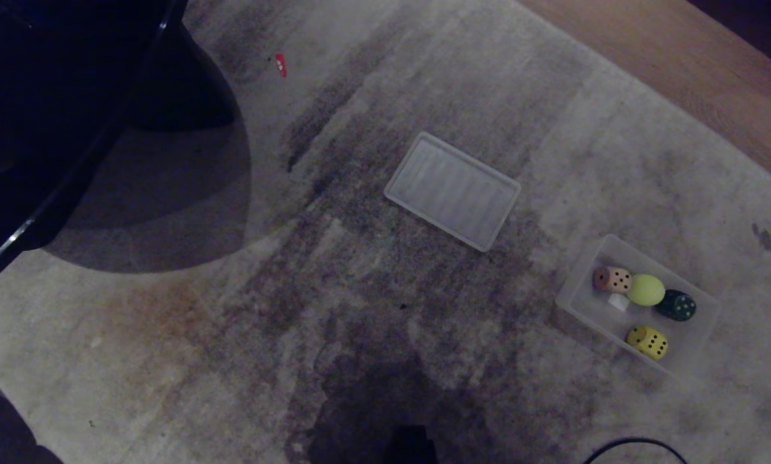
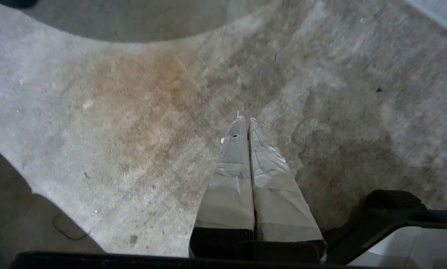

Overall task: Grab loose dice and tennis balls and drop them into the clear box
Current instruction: Put the toys in the box

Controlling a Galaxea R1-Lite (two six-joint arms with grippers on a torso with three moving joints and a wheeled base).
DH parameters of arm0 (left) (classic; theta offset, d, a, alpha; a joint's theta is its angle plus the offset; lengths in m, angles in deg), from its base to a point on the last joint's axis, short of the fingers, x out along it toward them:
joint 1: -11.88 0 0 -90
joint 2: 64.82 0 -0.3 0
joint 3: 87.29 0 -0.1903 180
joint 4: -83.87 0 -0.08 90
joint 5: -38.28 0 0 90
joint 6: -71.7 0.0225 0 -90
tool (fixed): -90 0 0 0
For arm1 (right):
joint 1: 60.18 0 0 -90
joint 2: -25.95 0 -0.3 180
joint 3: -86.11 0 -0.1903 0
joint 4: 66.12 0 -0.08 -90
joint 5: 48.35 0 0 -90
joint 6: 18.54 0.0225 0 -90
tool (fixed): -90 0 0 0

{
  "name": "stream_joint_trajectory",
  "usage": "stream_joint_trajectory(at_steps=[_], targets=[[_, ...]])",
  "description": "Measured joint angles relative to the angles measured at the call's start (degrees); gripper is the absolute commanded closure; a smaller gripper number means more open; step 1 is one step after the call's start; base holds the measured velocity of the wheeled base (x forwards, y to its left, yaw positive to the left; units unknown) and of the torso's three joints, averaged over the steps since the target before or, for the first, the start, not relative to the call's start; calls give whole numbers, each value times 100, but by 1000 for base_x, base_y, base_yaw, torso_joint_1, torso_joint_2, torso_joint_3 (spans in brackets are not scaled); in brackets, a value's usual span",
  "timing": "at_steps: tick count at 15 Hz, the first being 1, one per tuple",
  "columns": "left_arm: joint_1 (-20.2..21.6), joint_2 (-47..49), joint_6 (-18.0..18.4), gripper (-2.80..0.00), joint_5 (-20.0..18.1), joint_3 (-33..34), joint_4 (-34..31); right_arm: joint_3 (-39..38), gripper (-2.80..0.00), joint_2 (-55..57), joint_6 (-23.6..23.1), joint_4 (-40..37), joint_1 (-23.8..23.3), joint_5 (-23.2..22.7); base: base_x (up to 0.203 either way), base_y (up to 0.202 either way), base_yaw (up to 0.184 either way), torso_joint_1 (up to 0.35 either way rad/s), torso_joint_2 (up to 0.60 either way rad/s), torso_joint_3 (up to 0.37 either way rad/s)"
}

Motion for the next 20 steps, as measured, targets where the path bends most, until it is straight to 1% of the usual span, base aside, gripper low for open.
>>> stream_joint_trajectory(at_steps=[20], targets=[[0,0,-11,0,2,0,0,0,0,2,5,-9,0,-22,0,0,0,2,2,-193]])
